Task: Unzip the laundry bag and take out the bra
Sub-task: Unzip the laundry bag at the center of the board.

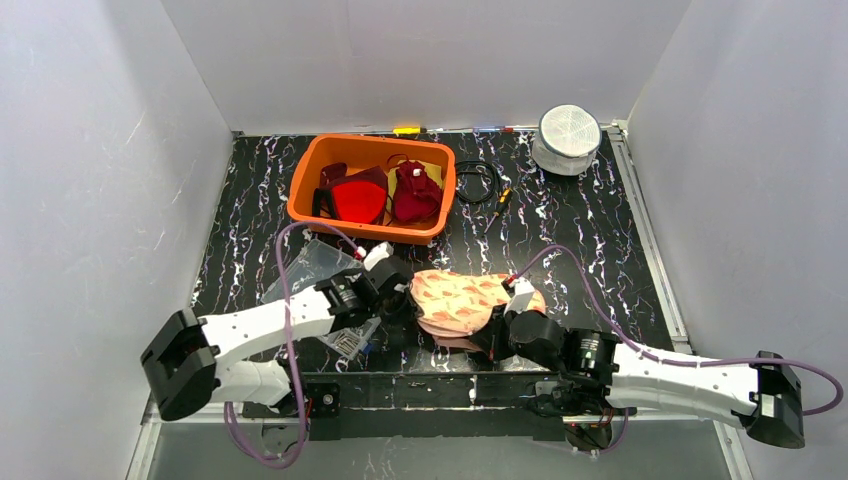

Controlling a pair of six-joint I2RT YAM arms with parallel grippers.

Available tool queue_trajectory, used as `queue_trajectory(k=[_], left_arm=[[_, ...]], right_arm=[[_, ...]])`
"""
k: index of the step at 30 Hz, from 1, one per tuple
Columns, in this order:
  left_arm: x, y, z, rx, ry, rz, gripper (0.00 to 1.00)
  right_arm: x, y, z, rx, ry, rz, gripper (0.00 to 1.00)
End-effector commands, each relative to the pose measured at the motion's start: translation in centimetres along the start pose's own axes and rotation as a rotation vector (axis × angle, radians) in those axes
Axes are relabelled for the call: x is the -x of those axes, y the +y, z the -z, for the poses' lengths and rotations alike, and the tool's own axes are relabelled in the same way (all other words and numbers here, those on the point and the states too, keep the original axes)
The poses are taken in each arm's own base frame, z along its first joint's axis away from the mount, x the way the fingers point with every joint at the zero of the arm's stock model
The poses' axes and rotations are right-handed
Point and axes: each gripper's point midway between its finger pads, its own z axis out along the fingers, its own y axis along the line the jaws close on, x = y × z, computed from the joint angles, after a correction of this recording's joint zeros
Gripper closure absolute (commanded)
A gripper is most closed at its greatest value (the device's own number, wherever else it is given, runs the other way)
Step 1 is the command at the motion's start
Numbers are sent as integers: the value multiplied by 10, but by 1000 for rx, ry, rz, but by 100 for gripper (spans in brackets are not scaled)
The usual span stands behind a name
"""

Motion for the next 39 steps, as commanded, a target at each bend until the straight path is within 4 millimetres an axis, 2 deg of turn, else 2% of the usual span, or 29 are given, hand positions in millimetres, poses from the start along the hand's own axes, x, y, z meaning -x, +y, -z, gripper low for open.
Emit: queue_trajectory(k=[1,2,5,6,8,14,20,27,35,39], left_arm=[[12,-4,-3,9,32,-80,89],[12,-5,-3,0,38,-86,80],[7,-6,0,-27,56,-79,43],[5,-4,2,-28,64,-71,36],[-2,-1,7,-38,90,-35,28],[-24,1,20,-118,126,107,17],[-40,-26,27,-172,149,103,15],[-40,-39,2,-155,125,149,17],[-32,-36,-19,-68,70,137,31],[-25,-28,-21,-24,34,122,46]], right_arm=[[9,4,-4,9,-46,-5,99],[11,7,-4,18,-51,-6,99],[13,14,-6,35,-53,-6,99],[13,17,-7,43,-49,-5,99],[13,21,-10,58,-45,-6,99],[13,30,-16,85,-44,1,99],[14,35,-20,98,-43,14,99],[13,39,-19,118,-40,14,99],[14,38,-13,128,-41,15,99],[11,33,-12,119,-32,17,99]])
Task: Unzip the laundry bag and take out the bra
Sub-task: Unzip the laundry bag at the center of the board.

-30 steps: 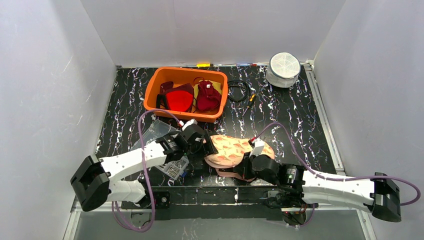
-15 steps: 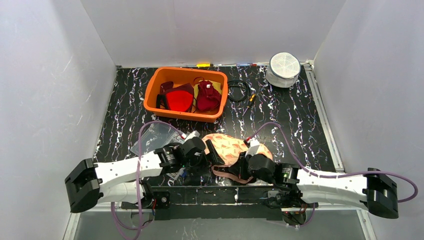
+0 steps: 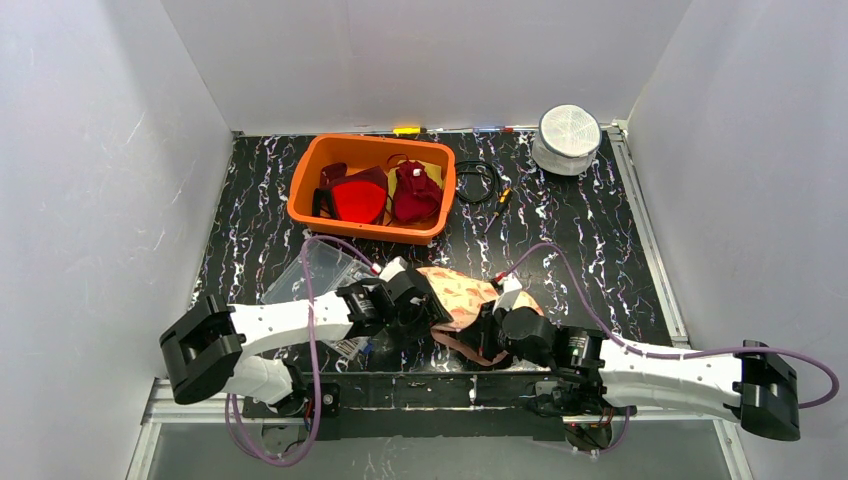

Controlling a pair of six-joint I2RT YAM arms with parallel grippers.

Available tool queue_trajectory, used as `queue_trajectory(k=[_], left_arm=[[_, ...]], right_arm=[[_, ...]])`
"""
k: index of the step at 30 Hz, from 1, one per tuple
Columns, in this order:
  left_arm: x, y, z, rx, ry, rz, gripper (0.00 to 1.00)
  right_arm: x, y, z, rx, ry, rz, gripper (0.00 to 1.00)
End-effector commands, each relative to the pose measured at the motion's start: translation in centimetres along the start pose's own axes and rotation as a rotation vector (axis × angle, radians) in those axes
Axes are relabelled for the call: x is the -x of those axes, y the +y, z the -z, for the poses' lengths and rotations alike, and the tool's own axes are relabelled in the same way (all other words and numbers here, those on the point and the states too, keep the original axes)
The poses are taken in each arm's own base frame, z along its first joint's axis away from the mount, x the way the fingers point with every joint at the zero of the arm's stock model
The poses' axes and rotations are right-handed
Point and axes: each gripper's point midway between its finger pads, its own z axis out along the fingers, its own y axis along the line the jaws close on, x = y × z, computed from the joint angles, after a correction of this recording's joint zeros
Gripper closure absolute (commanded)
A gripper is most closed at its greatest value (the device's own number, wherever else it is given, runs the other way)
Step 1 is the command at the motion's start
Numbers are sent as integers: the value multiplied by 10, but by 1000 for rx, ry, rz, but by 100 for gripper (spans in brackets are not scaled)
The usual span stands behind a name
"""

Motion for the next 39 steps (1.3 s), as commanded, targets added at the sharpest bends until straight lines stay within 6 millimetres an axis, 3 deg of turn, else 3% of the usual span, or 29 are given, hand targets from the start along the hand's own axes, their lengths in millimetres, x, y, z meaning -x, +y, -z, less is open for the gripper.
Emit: queue_trajectory(k=[1,8,13,27,34,39], left_arm=[[18,-4,3,26,-87,-8,53],[29,6,10,60,-147,-3,83],[37,10,21,78,-183,1,100],[67,32,55,104,-333,17,100],[68,29,56,88,-315,-57,100],[70,24,45,76,-214,-128,100]], right_arm=[[7,9,4,35,-20,0,99],[4,2,11,10,-1,6,99],[6,-1,16,-10,0,6,99],[13,-8,26,-61,-11,-10,99],[11,-24,28,-123,-26,-39,99],[5,-30,27,-131,-23,-44,99]])
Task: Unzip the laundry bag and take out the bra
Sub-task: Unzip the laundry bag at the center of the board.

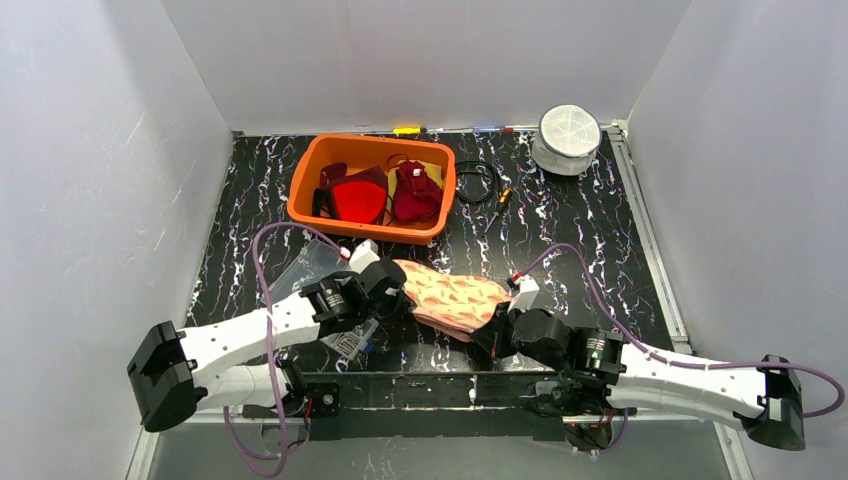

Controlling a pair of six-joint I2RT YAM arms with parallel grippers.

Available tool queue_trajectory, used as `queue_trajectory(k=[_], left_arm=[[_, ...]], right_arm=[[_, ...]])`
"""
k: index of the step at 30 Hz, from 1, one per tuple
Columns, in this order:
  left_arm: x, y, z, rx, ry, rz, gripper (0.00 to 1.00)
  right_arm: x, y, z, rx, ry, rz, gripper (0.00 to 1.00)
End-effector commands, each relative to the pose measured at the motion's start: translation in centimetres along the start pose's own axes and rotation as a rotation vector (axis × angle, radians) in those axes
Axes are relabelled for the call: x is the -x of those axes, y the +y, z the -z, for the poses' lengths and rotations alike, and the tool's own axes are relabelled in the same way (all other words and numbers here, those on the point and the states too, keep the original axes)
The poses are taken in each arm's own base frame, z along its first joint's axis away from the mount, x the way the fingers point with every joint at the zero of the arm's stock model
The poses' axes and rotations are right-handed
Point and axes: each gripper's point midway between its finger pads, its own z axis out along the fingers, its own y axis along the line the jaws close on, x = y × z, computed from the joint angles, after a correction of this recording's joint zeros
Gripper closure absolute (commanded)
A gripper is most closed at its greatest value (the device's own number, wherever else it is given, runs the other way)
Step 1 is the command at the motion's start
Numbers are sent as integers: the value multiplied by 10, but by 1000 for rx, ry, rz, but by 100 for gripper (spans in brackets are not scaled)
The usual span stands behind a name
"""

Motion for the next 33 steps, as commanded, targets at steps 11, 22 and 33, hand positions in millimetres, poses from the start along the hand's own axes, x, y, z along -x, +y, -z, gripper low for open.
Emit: queue_trajectory(k=[11,22,33], left_arm=[[8,-1,-11,-55,129,-139,83],[-30,9,20,-138,236,-32,19],[-51,-21,1,-148,197,0,17]], right_arm=[[-3,1,-4,13,-1,29,99],[-2,22,-15,80,12,38,99],[2,52,-24,180,17,46,99]])
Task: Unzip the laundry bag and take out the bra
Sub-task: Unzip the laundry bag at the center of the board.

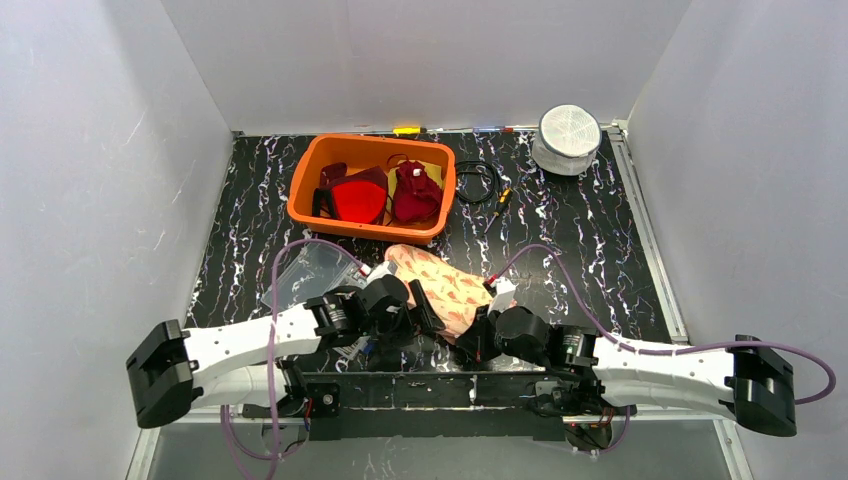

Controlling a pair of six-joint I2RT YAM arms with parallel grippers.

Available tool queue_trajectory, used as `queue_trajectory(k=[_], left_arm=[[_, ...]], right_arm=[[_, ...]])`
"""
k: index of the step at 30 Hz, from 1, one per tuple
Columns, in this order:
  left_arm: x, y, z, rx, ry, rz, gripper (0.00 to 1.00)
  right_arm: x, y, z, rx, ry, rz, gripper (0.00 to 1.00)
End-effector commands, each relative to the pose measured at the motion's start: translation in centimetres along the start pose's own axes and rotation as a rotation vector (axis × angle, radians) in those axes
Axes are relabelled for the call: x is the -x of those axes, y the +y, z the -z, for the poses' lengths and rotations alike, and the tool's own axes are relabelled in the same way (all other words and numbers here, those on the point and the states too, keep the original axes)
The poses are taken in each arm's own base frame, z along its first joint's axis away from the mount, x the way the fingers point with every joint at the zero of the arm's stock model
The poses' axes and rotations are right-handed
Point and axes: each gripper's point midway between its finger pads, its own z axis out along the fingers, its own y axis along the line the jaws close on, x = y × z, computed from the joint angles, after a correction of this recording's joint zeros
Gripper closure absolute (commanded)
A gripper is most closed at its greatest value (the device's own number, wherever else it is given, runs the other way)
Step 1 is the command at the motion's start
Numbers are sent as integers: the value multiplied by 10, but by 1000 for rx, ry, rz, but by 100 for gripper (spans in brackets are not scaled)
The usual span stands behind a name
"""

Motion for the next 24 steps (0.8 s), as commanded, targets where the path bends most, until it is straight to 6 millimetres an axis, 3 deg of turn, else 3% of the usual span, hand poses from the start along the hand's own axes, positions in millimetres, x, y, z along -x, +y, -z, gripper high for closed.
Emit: queue_trajectory(k=[1,5,14,17,24], left_arm=[[12,-20,-14,-35,-63,71,17],[10,-25,-29,-12,-49,75,17],[20,-14,-47,82,-104,83,20],[25,-11,-48,108,-132,79,27],[31,-4,-48,142,-163,82,58]], right_arm=[[26,38,1,131,-73,-6,99],[27,39,4,144,-83,-7,99],[19,31,8,153,-83,-44,99],[18,30,8,154,-81,-48,99],[15,27,10,146,-72,-45,99]])
